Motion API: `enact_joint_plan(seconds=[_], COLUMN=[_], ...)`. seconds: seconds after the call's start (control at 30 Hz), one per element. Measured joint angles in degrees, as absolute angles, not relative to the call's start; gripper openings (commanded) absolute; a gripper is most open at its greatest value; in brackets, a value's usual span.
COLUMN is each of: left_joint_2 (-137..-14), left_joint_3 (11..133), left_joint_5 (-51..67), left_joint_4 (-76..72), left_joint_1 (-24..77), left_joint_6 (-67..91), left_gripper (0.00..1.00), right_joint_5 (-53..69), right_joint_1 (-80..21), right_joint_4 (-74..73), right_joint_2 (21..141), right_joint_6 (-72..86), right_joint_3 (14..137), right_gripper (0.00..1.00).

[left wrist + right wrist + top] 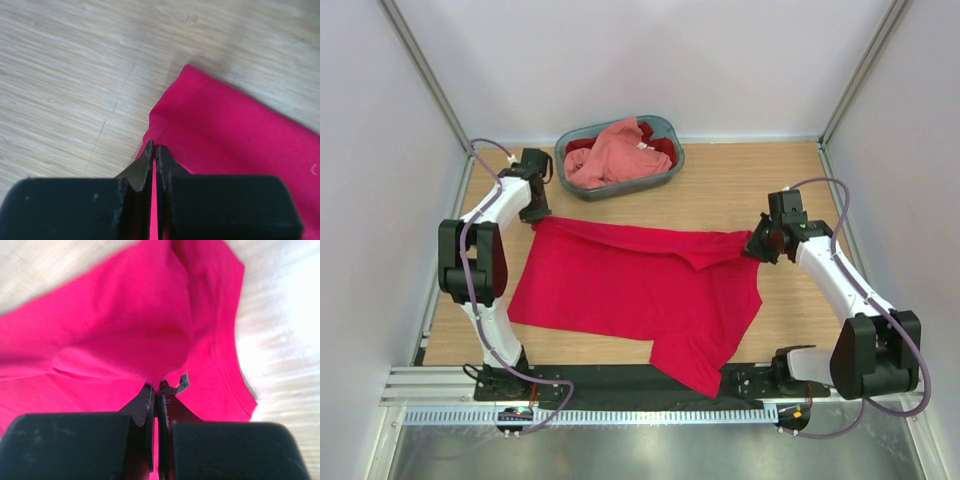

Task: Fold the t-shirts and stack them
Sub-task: Fold the tshirt

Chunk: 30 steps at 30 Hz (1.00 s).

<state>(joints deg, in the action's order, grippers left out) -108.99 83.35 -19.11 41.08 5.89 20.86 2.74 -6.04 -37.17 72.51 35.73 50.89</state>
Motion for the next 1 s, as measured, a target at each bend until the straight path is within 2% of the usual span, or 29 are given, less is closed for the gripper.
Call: enact_joint_plan(seconds=[0.47,0.8,1.0], left_joint_2=[-109.5,-109.5,-109.5], left_joint_3=[92.2,86.9,82.9], left_joint_5=[-16.9,-16.8,-17.6], left_joint_4=[38.4,37.1,37.4], left_joint_1=[5.9,5.9,5.9], left_joint_6=[19.5,19.0,19.0], left_gripper=[0.00,0.00,0.00], right_joint_5=[2.0,2.5,2.8], right_joint_1=[-5.9,-5.8,-5.8], right_joint_4=[-34.7,-34.3,-34.5], right_joint_2=[78.8,78.7,76.1], right_joint_6=[34.2,33.3,33.3], right_joint_3=[57.9,58.8,54.4], right_gripper=[0.01,0.01,0.01])
